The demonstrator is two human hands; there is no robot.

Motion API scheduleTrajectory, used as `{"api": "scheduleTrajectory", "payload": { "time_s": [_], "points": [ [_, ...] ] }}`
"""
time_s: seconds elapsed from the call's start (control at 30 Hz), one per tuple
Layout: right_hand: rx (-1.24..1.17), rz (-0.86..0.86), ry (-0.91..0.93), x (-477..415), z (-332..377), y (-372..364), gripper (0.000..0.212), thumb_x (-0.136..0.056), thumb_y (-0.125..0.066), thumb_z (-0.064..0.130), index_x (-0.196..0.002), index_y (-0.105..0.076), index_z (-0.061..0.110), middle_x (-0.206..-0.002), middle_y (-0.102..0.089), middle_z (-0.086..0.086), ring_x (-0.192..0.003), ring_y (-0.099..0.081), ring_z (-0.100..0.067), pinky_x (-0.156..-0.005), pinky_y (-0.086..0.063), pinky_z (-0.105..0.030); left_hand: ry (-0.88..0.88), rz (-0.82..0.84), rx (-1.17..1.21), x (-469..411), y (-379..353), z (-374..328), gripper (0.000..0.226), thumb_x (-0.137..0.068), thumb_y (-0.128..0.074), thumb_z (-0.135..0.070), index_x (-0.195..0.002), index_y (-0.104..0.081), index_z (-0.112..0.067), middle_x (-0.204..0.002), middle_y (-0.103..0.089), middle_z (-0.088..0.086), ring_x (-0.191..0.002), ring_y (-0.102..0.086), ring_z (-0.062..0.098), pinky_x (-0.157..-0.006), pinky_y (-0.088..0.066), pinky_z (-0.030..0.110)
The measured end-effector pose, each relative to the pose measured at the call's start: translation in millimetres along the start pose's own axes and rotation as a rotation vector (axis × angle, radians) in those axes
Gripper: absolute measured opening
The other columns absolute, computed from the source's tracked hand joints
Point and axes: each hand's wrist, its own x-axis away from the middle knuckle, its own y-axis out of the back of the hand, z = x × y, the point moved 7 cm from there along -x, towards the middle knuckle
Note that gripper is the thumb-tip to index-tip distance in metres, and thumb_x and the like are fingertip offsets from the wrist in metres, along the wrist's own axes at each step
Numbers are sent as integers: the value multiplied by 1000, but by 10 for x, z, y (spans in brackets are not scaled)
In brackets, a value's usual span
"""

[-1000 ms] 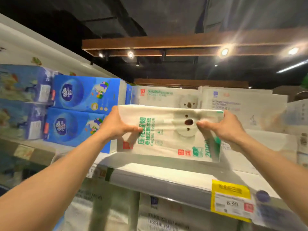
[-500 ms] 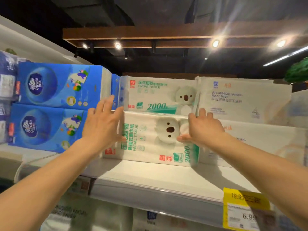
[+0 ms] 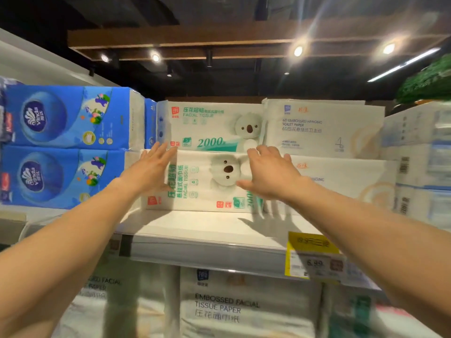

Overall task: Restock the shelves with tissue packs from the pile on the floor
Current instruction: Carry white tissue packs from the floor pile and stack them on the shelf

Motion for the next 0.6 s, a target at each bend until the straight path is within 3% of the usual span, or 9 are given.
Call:
{"api": "scheduleTrajectory", "payload": {
  "time_s": [0.1, 0.37, 0.6],
  "points": [
    [-18, -79, 83, 362, -15, 344, 72, -93, -55, 63, -147, -41, 18, -150, -45, -9, -138, -40, -29, -115, -34, -57, 11, -9, 51, 118, 131, -155, 114, -82, -78, -44, -160, 4, -28, -168, 8, 0, -155, 7, 20, -121, -3, 39],
    [117, -27, 29, 1742, -749, 836, 79, -93, -41, 74, -152, -36, 21, -157, -36, -9, -143, -33, -30, -116, -32, -55, -301, -31, 135, 962, 808, -1922, 95, -79, -58, -74, -156, -24, -31, -163, -29, 1, -141, -42, 25, -114, -37, 47],
    [188, 55, -130, 3536, -1758, 1395, 80, -91, -46, 74, -149, -38, 18, -155, -37, -10, -143, -33, -30, -113, -34, -53, -666, 40, 282, 2222, 1226, -4023, 113, -67, -32, -95, -157, -25, -27, -160, -36, 2, -143, -37, 21, -118, -27, 32]
  ]
}}
